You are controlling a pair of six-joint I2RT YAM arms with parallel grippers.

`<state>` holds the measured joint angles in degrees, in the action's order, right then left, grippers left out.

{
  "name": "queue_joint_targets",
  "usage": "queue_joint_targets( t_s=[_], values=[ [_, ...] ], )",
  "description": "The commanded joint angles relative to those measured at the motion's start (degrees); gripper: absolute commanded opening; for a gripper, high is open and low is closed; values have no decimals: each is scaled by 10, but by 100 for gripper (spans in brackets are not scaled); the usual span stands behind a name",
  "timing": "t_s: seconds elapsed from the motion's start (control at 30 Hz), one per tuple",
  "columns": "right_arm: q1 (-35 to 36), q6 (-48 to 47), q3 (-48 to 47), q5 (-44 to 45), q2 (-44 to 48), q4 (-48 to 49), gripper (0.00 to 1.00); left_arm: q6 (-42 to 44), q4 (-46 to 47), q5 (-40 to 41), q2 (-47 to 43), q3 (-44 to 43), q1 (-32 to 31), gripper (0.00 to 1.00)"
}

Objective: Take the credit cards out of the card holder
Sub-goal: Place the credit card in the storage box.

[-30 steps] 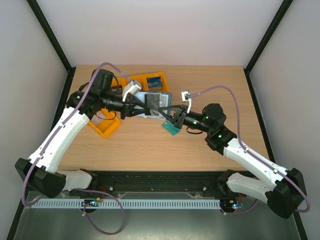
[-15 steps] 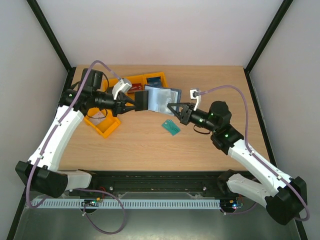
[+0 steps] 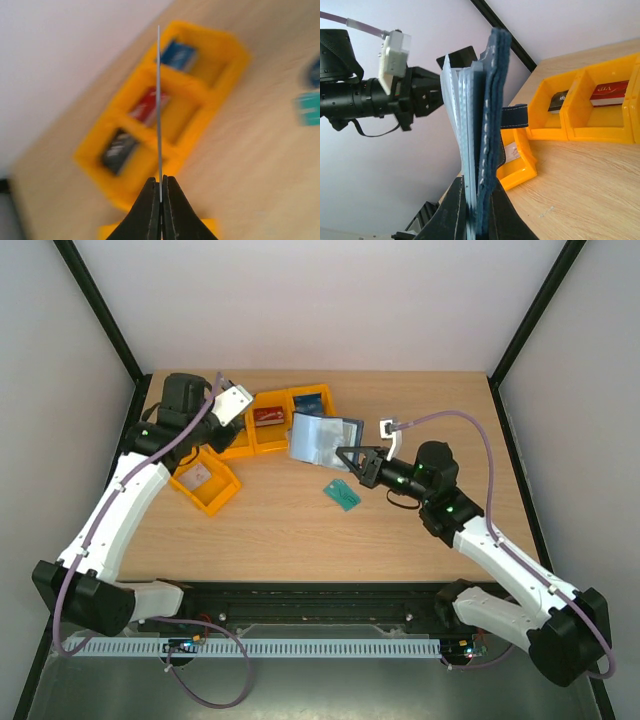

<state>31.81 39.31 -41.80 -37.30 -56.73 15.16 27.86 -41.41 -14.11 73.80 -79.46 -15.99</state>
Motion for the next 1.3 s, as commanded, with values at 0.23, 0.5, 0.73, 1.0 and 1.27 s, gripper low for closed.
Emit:
queue_joint_targets(
  t_s=[0.23, 0.5, 0.73, 1.0, 1.27],
  values=[
    [-73, -21, -25, -70, -14, 16, 2, 331, 274, 412, 15, 113, -24, 2],
    [-137, 24, 4, -158, -41, 100, 2, 412, 266, 311, 132, 96, 37, 2],
    [-166, -4, -2, -179, -63, 65, 2, 396, 175, 250, 276, -40, 63, 2],
    [-170, -16, -30, -177, -91, 56, 2, 448, 226, 264, 340, -30, 83, 2],
    [-171, -20, -32, -170, -101, 48, 2, 436, 303, 355, 405, -36, 68, 2]
  ],
)
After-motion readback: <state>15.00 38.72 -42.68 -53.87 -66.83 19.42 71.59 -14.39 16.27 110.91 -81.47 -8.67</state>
